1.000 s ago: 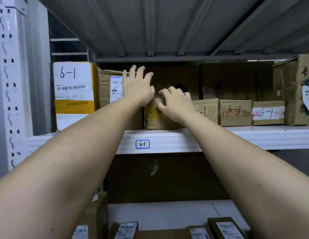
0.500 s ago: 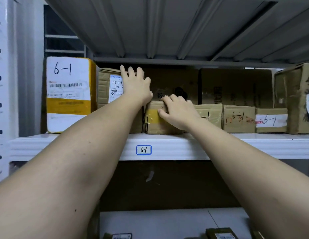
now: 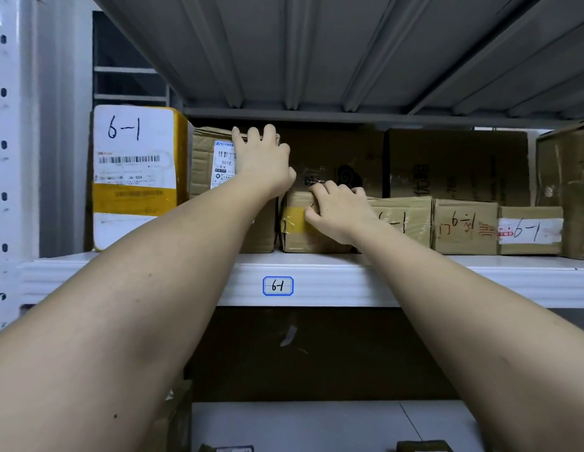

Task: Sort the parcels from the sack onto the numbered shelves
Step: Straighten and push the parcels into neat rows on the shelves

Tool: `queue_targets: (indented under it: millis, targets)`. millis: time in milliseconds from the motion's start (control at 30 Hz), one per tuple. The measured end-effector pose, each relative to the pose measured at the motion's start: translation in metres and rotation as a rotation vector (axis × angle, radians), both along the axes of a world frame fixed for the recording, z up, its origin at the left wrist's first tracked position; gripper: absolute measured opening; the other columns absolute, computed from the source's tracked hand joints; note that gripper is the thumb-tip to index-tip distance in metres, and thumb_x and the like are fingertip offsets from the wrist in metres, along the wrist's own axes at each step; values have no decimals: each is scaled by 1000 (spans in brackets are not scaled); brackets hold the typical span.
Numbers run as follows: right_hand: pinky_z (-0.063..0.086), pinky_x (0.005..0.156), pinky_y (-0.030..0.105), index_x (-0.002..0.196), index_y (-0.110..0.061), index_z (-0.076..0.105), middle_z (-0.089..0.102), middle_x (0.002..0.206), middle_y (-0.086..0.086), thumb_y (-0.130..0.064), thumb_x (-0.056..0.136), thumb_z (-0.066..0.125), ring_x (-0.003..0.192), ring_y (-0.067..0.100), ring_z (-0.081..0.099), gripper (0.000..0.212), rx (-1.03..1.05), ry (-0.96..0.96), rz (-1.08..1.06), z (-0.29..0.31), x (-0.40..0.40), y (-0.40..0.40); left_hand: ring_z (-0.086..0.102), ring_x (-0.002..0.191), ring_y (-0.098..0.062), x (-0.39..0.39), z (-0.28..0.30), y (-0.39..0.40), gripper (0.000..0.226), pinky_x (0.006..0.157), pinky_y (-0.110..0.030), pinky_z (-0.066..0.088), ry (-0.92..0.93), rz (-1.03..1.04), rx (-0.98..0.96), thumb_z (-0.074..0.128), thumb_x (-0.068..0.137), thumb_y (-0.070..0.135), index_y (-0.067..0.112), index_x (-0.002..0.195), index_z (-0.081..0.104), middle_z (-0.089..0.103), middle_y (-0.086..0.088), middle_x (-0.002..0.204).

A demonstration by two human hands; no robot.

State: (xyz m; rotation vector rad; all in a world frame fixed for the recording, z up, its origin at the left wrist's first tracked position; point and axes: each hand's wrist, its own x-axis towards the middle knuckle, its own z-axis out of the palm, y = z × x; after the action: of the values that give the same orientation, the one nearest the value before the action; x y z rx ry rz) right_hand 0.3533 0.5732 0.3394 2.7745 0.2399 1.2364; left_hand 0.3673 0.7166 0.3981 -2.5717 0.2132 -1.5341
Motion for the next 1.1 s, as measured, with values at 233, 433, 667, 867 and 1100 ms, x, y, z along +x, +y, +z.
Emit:
queue_targets:
  millis: [233,433,667,867,1100]
  targets:
    - [32,98,43,138,-16,40,46,136,9,-39,96,33,123,30,43,48,0,-31,-36,-4,3,5,34,128,-35,1,0,4,43,113,-56,15,-26,3,44,44,91,42,20,127,56,37,-12,138]
    - [31,99,44,138,-16,40,47,135,9,-40,96,33,122,29,44,48,0,-33,-35,-3,6,5,30,133,-34,2,-1,9,46,114,-58,12,-34,-36,46,47,90,42,20,129,54,34,-12,142]
    - [28,102,42,136,-19,45,54,129,3,-38,95,38,122,22,47,46,-31,-216,16,2,0,0,13,146,-29,-2,-7,2,54,117,-52,2,-234,-213,65,47,90,38,18,140,40,20,-12,156]
    - [31,96,42,128,-16,50,55,124,6,-39,94,39,116,25,49,43,-15,-340,-96,22,-15,-40,27,141,-24,-15,-6,-43,52,117,-44,13,-301,-389,30,42,93,34,17,142,40,31,-8,151]
    - [33,97,44,136,-14,46,51,132,10,-43,96,38,122,29,46,50,51,-370,-217,23,-41,-131,46,123,-26,-33,-16,-120,51,97,-40,35,-204,-442,57,40,95,41,16,141,40,38,-9,143]
